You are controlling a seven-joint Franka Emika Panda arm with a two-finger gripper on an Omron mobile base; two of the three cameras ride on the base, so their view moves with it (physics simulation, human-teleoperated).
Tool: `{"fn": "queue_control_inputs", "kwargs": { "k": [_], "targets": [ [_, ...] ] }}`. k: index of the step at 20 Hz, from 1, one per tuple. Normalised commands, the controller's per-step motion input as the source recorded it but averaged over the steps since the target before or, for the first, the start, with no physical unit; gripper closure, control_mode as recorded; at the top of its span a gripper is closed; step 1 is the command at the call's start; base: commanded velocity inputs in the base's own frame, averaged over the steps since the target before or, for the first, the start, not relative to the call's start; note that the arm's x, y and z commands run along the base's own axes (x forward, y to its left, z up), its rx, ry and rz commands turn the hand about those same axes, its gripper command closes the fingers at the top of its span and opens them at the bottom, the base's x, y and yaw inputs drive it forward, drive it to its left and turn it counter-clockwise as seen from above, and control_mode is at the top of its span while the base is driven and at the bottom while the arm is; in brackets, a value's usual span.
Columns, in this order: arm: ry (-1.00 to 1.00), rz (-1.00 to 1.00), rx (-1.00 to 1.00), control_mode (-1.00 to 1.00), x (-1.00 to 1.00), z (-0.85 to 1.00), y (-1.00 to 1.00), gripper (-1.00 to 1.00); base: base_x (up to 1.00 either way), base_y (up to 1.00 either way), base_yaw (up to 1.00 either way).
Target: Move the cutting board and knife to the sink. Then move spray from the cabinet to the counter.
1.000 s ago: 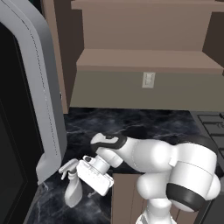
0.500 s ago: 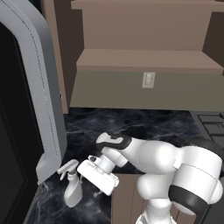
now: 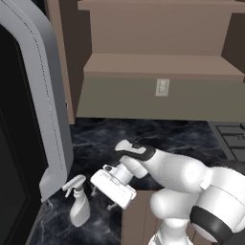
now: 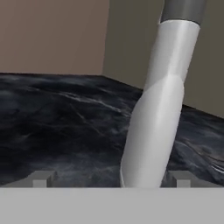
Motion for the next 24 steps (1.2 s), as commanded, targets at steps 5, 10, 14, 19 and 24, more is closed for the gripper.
{"fn": "queue_control_inputs", "kwargs": {
  "k": [5, 10, 14, 19, 24],
  "targets": [
    [0.17, -0.17, -0.02, -1.00, -0.11, 0.32, -0.15, -1.00, 0.00, 0.00, 0.00],
    [0.02, -0.19, -0.11, -1.00, -0.29, 0.33, -0.16, -1.00, 0.00, 0.00, 0.00],
    [0.01, -0.19, -0.17, -1.00, -0.23, 0.38, -0.17, -1.00, 0.00, 0.00, 0.00],
    [0.00, -0.18, -0.19, -1.00, -0.27, 0.33, -0.24, -1.00, 0.00, 0.00, 0.00],
    [0.00, -0.18, -0.17, -1.00, -0.31, 0.34, -0.26, -1.00, 0.00, 0.00, 0.00]
  ]
}}
